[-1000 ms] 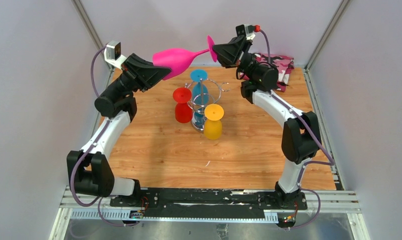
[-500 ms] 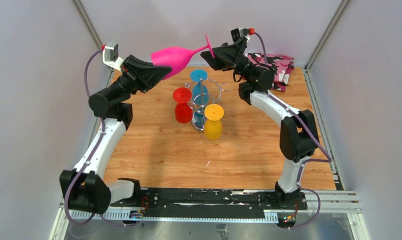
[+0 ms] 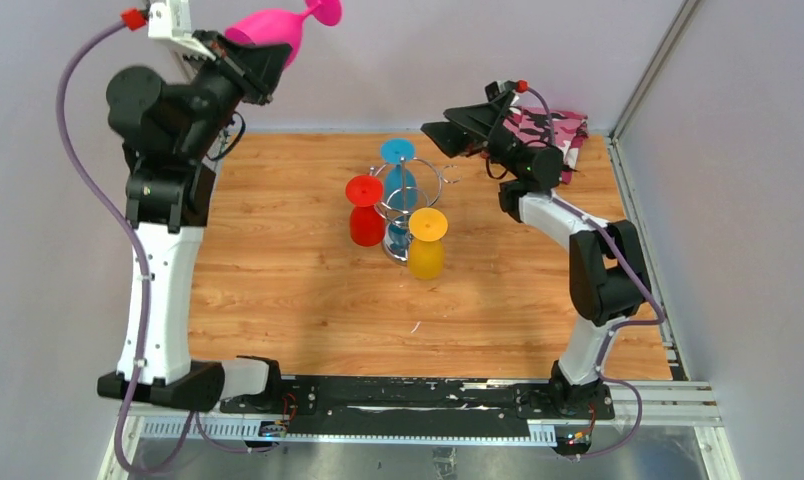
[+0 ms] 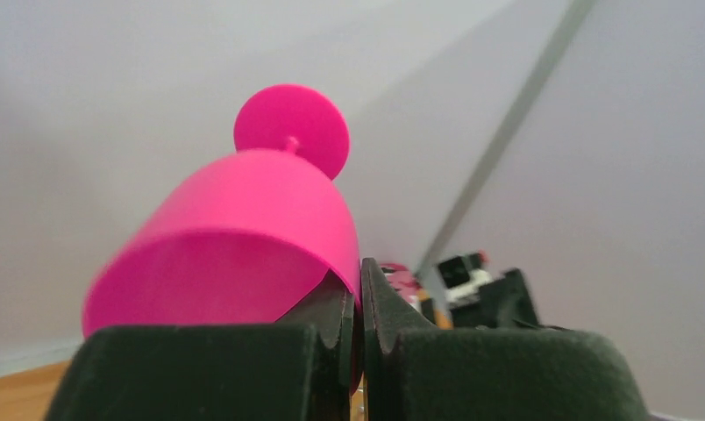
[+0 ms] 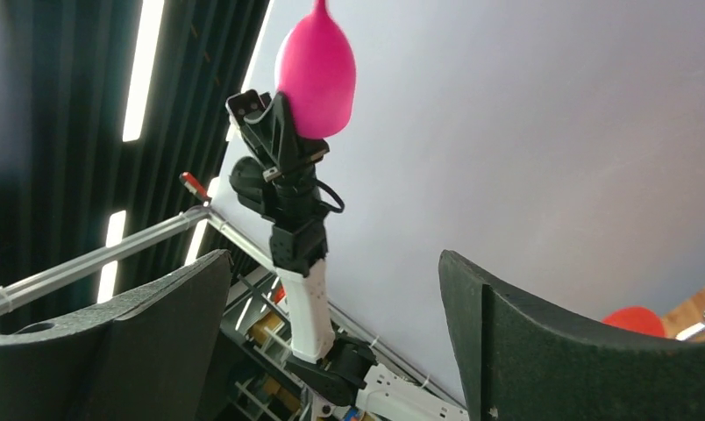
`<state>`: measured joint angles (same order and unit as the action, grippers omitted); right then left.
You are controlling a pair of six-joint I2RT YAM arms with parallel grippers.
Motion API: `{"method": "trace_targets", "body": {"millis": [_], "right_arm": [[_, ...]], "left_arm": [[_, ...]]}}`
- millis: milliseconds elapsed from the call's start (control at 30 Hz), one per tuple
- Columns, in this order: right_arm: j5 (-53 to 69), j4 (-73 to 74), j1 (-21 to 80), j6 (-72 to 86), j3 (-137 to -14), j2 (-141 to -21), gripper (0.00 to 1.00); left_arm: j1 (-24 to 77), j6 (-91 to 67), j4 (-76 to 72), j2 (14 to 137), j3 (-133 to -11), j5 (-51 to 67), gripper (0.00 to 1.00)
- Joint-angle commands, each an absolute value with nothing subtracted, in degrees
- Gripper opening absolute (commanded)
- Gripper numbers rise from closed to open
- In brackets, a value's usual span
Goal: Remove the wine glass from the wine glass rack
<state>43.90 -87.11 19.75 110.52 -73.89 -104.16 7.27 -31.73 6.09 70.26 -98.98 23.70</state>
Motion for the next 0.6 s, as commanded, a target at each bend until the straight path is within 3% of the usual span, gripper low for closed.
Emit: {"method": "trace_targets", "body": {"millis": [0, 200, 367, 567], "right_arm": [[46.3, -91.3, 14.7, 108.6, -70.2, -98.5, 0.93], [48.4, -90.1, 7.6, 107.6, -66.1, -94.7, 0.93], [49.1, -90.3, 4.5, 108.8, -64.8, -94.8, 0.92], [49.2, -90.6, 4.0, 109.1, -64.6, -96.7, 0.92]], "left_arm": [[7.4, -18.2, 39.8, 83.5, -114.8, 5.9, 0.00], [7.4, -10.0, 59.6, 100.6, -133.9, -4.4, 0.00], [7.4, -4.5, 67.3, 108.1, -137.4, -11.9, 0.00], [6.0, -1.9, 69.7, 112.8, -135.2, -10.1, 0.00]]}}
